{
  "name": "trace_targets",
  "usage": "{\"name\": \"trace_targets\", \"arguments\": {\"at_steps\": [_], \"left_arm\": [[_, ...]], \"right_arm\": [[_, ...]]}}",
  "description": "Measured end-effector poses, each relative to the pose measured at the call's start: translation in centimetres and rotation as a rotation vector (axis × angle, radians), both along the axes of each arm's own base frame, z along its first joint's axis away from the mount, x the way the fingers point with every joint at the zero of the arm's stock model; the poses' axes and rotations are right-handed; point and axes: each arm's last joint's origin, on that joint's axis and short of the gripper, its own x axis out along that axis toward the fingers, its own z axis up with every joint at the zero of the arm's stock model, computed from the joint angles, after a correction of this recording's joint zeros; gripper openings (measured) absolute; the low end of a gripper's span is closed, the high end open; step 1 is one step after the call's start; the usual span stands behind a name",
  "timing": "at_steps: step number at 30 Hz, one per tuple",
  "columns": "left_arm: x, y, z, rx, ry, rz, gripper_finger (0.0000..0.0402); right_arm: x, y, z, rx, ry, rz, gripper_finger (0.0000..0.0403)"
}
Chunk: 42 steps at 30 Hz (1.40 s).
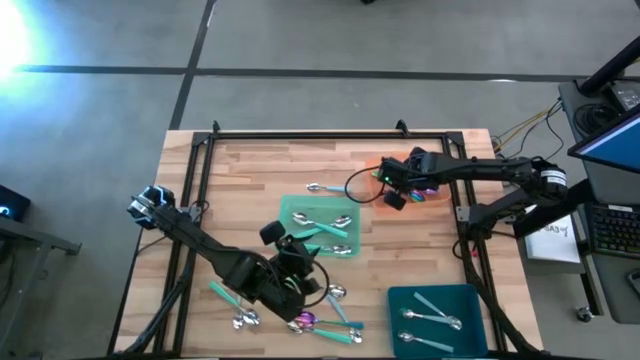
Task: Sort silverware by color (type)
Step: Put the violet spoon into the orange bin, then put the green spoon into the green bin
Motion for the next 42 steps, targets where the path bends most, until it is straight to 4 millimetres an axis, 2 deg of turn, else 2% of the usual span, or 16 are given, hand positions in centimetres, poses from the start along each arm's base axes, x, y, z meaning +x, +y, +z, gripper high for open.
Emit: {"name": "trace_targets", "arguments": {"at_steps": [8, 16, 23, 30, 35, 42], "left_arm": [[-1.1, 0.0, -1.1, -0.254, 0.166, 0.001, 0.0141], [-1.6, -0.6, -1.9, -0.451, 0.356, -0.075, 0.0141], [-2.0, -0.8, -2.1, -0.516, 0.448, -0.115, 0.0141], [-2.4, -0.8, -2.4, -0.515, 0.502, -0.110, 0.0141], [-2.1, -1.2, -3.6, -0.542, 0.563, -0.127, 0.0141], [-0.3, -2.5, -6.8, -0.483, 0.611, -0.220, 0.0141]], "right_arm": [[0.1, -0.1, 0.2, -0.027, -0.010, 0.021, 0.0151], [0.5, -0.7, 1.4, -0.211, -0.010, 0.011, 0.0162], [1.9, -0.2, 4.4, 0.021, -0.208, 0.104, 0.0160], [2.3, 0.7, 7.8, 0.042, -0.325, 0.138, 0.0162], [2.8, 2.5, 8.2, 0.297, -0.421, 0.237, 0.0158], [3.2, 5.9, 7.5, 0.372, -0.393, 0.324, 0.0159]]}}
